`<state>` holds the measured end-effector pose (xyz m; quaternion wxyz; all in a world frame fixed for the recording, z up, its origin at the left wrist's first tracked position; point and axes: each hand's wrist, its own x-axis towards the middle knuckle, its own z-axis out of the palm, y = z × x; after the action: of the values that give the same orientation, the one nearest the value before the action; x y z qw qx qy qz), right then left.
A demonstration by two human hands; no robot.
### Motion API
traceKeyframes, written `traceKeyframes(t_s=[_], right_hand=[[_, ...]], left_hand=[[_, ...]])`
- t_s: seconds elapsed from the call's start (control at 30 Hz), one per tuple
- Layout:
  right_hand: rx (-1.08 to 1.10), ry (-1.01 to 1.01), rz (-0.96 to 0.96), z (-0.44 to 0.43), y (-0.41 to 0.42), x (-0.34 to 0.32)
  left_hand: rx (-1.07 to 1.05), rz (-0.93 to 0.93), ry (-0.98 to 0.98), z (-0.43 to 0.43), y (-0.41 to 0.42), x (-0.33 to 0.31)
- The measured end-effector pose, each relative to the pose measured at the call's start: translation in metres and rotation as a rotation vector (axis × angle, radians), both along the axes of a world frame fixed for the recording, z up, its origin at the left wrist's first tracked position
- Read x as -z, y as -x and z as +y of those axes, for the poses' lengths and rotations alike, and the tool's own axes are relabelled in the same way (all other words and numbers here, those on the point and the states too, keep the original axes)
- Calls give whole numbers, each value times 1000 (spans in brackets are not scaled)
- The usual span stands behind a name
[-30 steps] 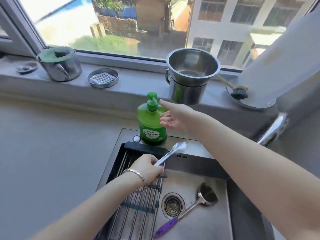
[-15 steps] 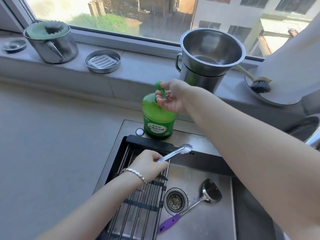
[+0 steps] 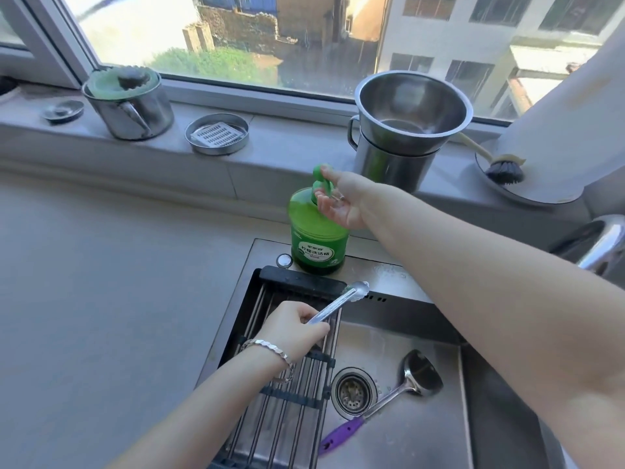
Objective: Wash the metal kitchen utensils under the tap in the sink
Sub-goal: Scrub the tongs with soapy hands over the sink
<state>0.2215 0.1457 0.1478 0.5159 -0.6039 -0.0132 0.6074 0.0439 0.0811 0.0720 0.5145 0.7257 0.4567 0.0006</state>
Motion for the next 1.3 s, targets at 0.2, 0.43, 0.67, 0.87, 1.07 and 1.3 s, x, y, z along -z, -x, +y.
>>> traceKeyframes(t_s=[0.2, 0.43, 0.67, 0.87, 1.07, 1.3], right_hand=[[128, -148, -214, -88, 39, 6], [-830, -499, -1595, -225, 86, 43], [-909, -311, -1720, -262, 75, 44], [-748, -181, -1670, -286, 48, 44], [-922, -283, -1754, -296, 69, 53], [-865, -213, -1722, -304, 73, 56]], left_hand=[[-19, -36, -80, -20, 3, -20], [168, 9, -275, -69, -5, -43], [119, -108, -232, -102, -2, -48], [126, -70, -243, -117, 7, -44], [138, -124, -225, -133, 10, -42], [157, -107, -333, -136, 16, -43]])
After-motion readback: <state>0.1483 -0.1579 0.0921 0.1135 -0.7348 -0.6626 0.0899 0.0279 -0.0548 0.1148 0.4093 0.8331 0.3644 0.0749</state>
